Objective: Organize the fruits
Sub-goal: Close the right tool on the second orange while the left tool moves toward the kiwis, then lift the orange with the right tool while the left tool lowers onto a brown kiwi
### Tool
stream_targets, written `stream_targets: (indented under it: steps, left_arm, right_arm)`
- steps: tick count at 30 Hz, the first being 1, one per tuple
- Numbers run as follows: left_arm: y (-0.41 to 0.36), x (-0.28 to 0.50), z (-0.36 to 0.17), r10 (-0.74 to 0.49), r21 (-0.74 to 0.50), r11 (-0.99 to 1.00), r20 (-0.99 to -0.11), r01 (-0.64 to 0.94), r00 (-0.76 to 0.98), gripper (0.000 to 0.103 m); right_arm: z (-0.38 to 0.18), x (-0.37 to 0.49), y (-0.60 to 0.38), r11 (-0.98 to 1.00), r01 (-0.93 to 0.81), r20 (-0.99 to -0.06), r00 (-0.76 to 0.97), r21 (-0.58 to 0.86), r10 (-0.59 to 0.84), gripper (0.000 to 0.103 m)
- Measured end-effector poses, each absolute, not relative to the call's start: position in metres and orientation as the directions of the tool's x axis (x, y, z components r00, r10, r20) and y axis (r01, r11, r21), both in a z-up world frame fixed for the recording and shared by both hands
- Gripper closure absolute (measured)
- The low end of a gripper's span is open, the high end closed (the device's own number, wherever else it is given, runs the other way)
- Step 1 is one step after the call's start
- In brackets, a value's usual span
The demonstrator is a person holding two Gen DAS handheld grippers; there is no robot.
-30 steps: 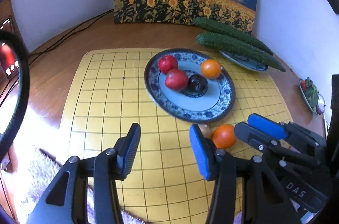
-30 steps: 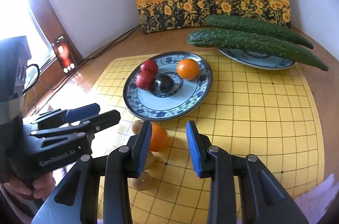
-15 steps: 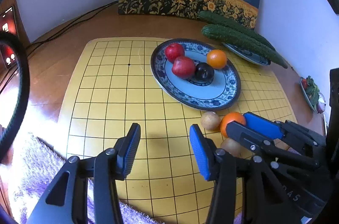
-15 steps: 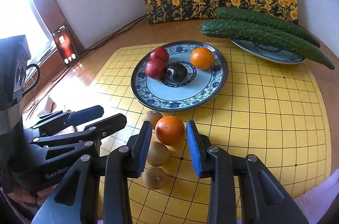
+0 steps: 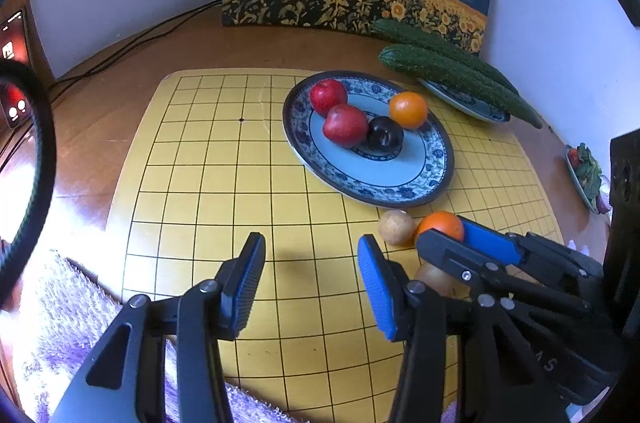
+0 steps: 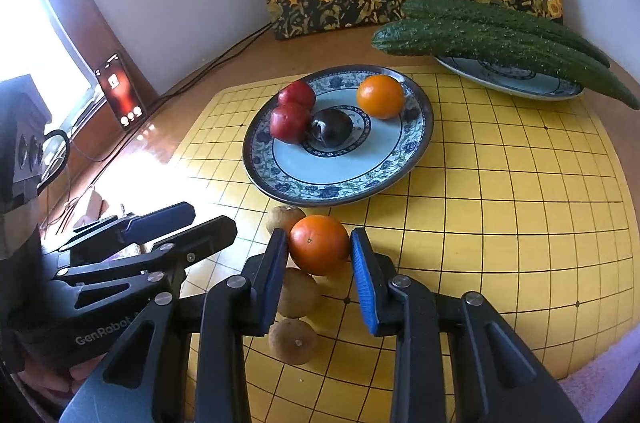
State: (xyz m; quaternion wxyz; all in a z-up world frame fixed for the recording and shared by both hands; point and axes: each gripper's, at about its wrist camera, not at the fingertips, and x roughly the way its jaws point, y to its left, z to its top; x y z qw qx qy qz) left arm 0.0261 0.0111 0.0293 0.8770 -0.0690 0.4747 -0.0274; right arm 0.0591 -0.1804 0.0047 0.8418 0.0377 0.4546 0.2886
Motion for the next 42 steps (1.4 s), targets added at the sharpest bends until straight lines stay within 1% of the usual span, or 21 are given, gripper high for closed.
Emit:
stream_targets:
  steps: [6,16,29,32,35,37,42]
  left_arm:
    - [0.004,0.025,0.032,-0.149,-0.169,0.985,-0.823,0.015,0.547,0.052]
    - [-0.023,0.03,0.029,-0.155,-0.147,0.987,-0.829,0.057,0.538,0.052]
    - [-0.04,0.041,0.02,-0.094,-0.084,0.996,-0.835,0.042,0.542,0.052]
    - [-0.04,0.043,0.017,-0.101,-0.096,0.995,-0.837,0.037,0.537,0.059]
    - [-0.04,0.044,0.017,-0.102,-0.098,0.995,-0.836,0.037,0.54,0.069]
    - [-0.041,0.044,0.017,-0.115,-0.108,0.993,-0.835,0.045,0.538,0.078]
    - [-0.042,0.041,0.018,-0.132,-0.116,0.991,-0.832,0.064,0.539,0.078]
  right_arm:
    - [0.012,0.056,-0.193,0.825,-0.438,-0.718,0.437,0.356,0.542,0.07]
    - [0.016,0.057,-0.223,0.839,-0.376,-0.695,0.476,0.394,0.539,0.07]
    - [0.007,0.06,-0.238,0.835,-0.364,-0.686,0.478,0.414,0.548,0.07]
    - [0.006,0.06,-0.238,0.831,-0.367,-0.685,0.475,0.417,0.553,0.07]
    - [0.004,0.061,-0.238,0.827,-0.367,-0.683,0.47,0.426,0.56,0.07]
    - [0.004,0.062,-0.238,0.827,-0.364,-0.683,0.469,0.43,0.561,0.07]
    - [0.003,0.062,-0.241,0.828,-0.356,-0.683,0.47,0.433,0.559,0.07]
